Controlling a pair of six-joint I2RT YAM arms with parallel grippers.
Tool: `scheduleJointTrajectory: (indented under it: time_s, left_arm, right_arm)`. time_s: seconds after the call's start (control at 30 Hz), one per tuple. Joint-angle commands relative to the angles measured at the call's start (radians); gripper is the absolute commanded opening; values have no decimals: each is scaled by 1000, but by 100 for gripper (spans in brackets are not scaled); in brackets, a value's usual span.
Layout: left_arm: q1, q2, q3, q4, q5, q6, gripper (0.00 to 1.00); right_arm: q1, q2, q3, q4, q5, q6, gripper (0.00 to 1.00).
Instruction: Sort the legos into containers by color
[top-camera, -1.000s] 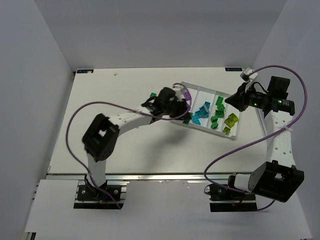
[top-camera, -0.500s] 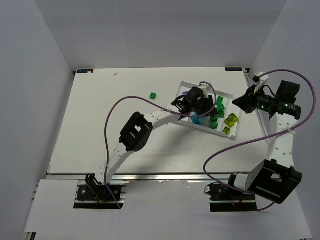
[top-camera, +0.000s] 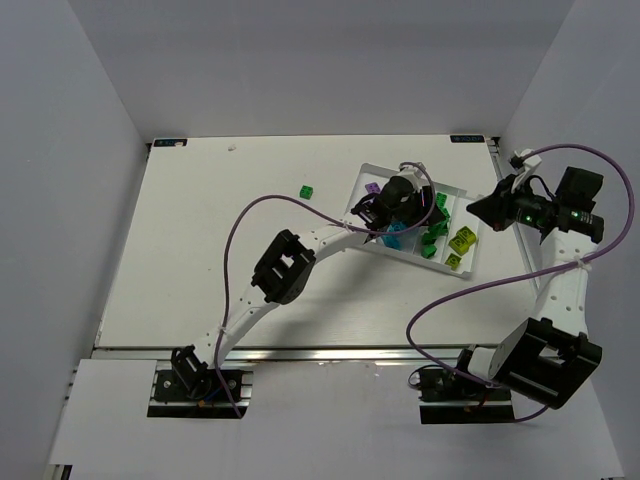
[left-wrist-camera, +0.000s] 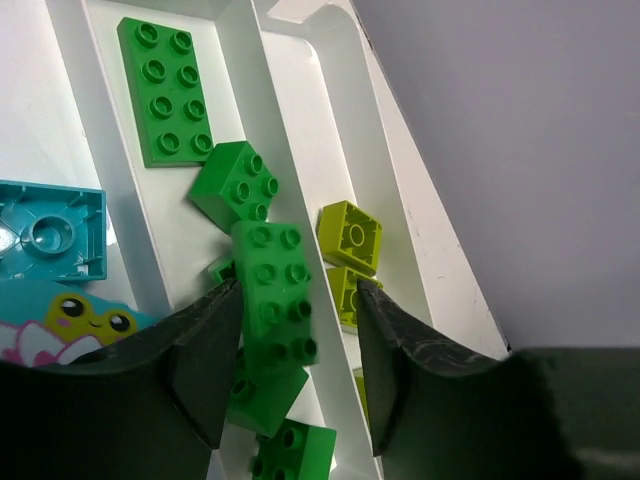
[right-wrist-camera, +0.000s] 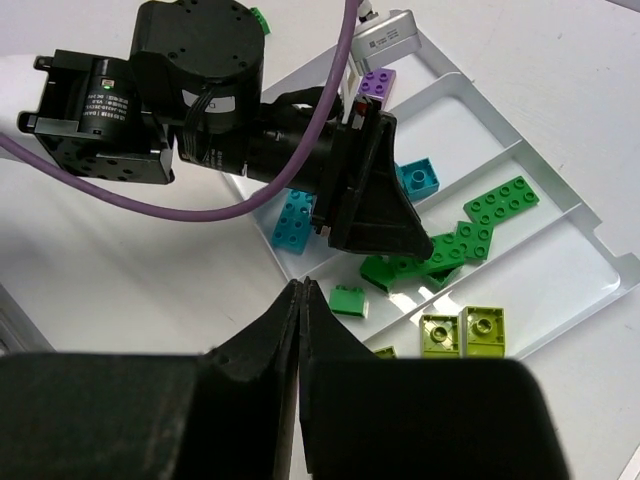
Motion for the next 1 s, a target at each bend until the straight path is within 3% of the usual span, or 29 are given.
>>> scheduleJointTrajectory:
  time_s: [0.0,0.13,0.17,0.27,0.3,0.4,0.43,0.53,0.63,0.67,0.7,0.73,0.77,0.83,0.87,0.9,0.93,0.97]
  left_arm:
    - [-7,-36,52,7,-19,-6,60]
    - [-5,-80,64,18,-36,9,61]
    - [-5,-108,64,18,-47,18,61]
    - [-4,-191,38,7,-80,69,56]
    - [-4,-223,19,7,-91,84,52]
    - [21,-374,-132,-31,-139,156,17]
    - [30,-422,-191,-33,-148,167,11]
    - [73,-645,-505,-10,-186,194,1]
    - [148,-891,-869,47,-223,178,1]
    - [200,-950,-1028,55,-216,166,4]
    - [200,-1005,-1029,55,-215,153,7]
    - [253,-1057,-1166,47,-203,130,13]
    - [280,-1158,-1227,33,-205,126,30]
    - [335,-1254,-1369,-37,-240,127,47]
    - [349,-1339,-1408,-57,-252,127,62]
    - [378,-1376,-1442,-95,-260,126,66]
    - [392,-1407,-1494,-114,-261,121,68]
    - [403,-1461,-1515,-132,-266,119,70]
  right_arm:
    - [-7,-21,-1,10,-39,4,3]
    - [-7,-20,11,-11,-65,-19,20]
    - [-7,-15,17,-34,-73,-28,28]
    - [-7,-1,52,-97,-138,-117,35]
    - [-7,3,63,-149,-157,-182,35]
    - [-2,34,108,-236,-214,-305,30]
    - [-2,34,112,-243,-221,-318,30]
    - [65,65,129,-241,-176,-356,15]
    - [258,100,126,-160,10,-297,8]
    - [366,118,111,-111,129,-256,9]
    - [413,129,103,-56,194,-210,12]
    - [479,144,103,36,249,-167,15]
    - [566,195,109,65,336,-114,21]
    - [681,314,186,111,429,-64,31]
    - [714,362,230,109,482,-28,35]
    - [741,415,325,112,515,5,42]
    - [787,519,371,130,548,53,57]
    - [803,576,426,145,587,123,63]
